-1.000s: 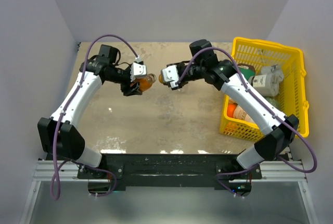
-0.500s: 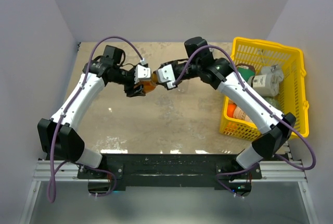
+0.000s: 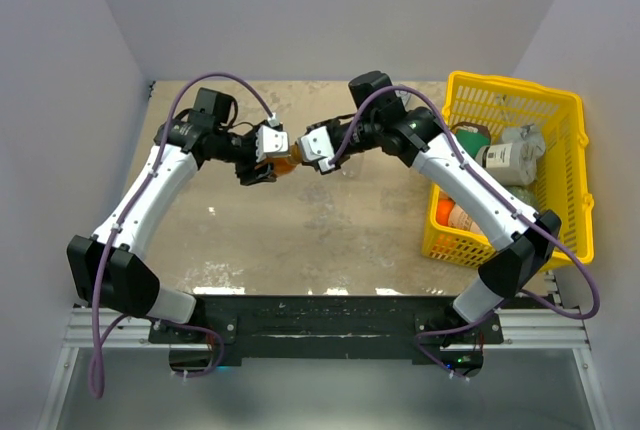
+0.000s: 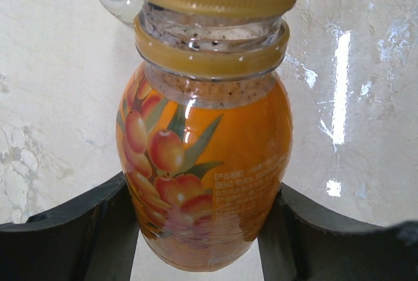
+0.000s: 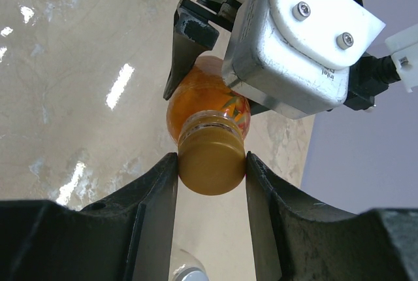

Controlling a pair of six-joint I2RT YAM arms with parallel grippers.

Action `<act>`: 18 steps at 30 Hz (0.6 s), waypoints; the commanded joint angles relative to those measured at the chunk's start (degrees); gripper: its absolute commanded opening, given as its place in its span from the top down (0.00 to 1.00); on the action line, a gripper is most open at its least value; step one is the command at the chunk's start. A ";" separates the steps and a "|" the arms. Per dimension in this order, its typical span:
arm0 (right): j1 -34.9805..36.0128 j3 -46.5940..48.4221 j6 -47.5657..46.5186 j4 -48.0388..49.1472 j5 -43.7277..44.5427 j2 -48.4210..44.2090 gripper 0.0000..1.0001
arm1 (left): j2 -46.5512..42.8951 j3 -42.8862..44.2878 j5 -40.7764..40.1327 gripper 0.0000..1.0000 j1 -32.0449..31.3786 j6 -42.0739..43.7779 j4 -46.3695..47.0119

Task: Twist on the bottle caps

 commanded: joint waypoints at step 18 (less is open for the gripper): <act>1.43 -4.12 -13.57 0.57 0.73 -0.27 1.00 | -1.86 0.61 0.57 1.00 -0.65 3.37 4.08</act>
